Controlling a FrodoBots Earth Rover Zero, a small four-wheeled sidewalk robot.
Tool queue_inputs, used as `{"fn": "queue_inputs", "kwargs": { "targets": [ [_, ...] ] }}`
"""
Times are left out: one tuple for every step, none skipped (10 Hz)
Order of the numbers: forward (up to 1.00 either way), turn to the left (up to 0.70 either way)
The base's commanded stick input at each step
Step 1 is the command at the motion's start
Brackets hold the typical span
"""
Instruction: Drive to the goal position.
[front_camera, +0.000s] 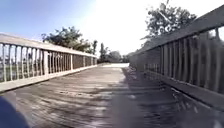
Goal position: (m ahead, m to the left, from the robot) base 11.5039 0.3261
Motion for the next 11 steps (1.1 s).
{"fn": "queue_inputs", "kwargs": {
  "targets": [
    [0.7,0.0],
    [0.7,0.0],
    [0.7,0.0],
    [0.7,0.0],
    [0.7,0.0],
    [0.7,0.0],
    [0.7,0.0],
    [0.7,0.0],
    [0.7,0.0],
    [0.7,0.0],
    [0.7,0.0]
  ]
}}
